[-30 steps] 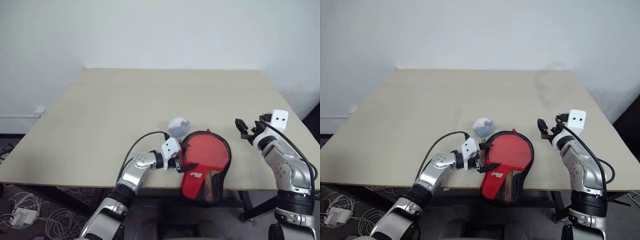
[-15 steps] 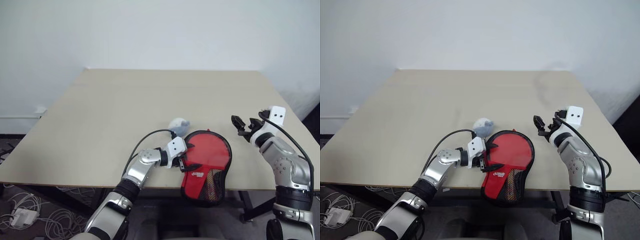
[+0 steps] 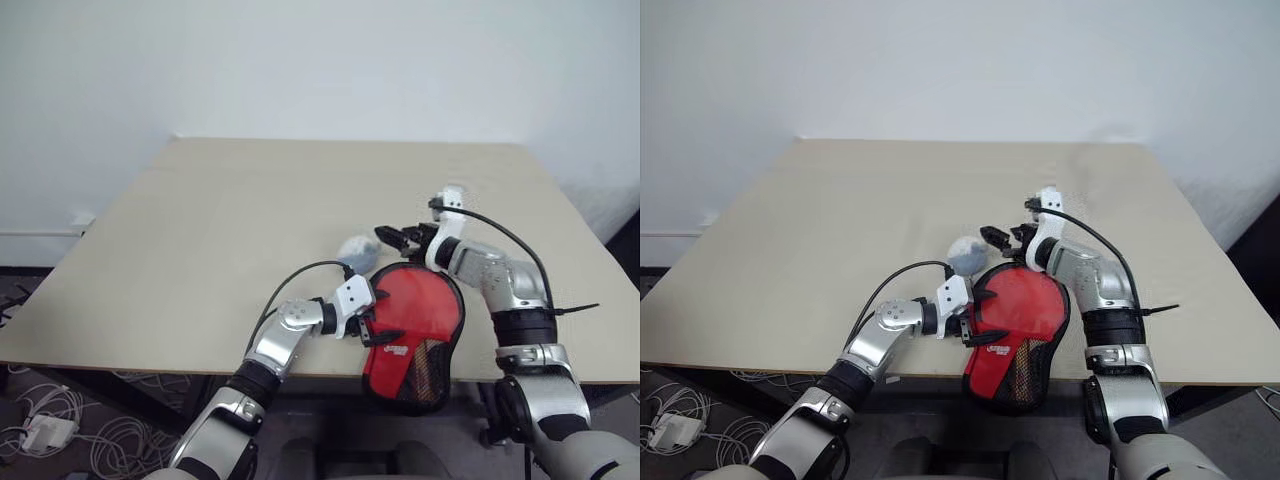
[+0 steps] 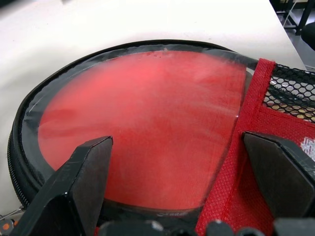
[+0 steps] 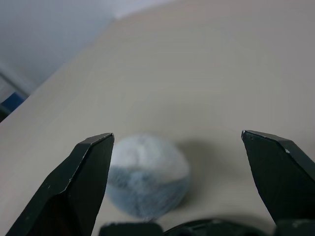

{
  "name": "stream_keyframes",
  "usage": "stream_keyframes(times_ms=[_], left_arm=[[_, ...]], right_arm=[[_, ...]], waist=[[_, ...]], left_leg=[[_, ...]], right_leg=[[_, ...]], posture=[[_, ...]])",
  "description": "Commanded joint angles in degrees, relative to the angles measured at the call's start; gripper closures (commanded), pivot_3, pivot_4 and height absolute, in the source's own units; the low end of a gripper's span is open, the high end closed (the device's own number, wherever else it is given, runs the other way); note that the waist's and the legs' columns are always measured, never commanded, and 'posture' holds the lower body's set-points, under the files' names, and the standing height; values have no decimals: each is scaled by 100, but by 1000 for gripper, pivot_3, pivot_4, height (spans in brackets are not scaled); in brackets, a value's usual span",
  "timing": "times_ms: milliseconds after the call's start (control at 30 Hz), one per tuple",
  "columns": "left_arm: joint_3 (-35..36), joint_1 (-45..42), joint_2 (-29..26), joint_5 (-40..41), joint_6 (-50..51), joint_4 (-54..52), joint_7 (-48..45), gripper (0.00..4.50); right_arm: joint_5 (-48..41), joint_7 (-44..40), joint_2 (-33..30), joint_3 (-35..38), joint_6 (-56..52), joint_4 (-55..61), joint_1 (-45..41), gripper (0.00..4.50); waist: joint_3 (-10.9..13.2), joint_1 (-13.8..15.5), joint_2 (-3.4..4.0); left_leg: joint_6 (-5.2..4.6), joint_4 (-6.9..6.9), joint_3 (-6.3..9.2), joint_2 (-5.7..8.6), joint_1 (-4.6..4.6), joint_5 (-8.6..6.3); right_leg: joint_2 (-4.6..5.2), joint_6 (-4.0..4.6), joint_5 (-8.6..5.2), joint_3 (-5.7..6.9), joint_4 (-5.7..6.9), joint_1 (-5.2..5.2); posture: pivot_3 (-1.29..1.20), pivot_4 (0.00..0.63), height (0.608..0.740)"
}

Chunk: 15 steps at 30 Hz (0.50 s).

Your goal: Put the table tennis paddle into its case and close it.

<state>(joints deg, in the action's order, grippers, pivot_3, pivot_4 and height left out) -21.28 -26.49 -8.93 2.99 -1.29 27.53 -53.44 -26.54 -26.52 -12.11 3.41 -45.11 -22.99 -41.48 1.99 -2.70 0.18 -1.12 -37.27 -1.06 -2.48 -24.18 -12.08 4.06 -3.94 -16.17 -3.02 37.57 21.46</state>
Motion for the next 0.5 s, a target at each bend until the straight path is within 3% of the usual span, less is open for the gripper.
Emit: stream_keyframes(times_ms=[33, 500], left_arm=[[-208, 143, -22, -295, 168, 198, 61, 24], [-168, 150, -19, -299, 222, 208, 210, 24]], right_arm=[[157, -1, 93, -2, 90, -366, -389, 0], [100, -256, 428, -7, -703, -551, -459, 0]], waist=[[0, -1, 0], [-2, 0, 1]], left_leg=[[0, 0, -1, 0, 1, 0], [0, 0, 1, 1, 1, 0]], right_leg=[[0, 0, 0, 0, 0, 0], [0, 0, 0, 1, 2, -1]], posture=[[0, 0, 740], [0, 0, 740]])
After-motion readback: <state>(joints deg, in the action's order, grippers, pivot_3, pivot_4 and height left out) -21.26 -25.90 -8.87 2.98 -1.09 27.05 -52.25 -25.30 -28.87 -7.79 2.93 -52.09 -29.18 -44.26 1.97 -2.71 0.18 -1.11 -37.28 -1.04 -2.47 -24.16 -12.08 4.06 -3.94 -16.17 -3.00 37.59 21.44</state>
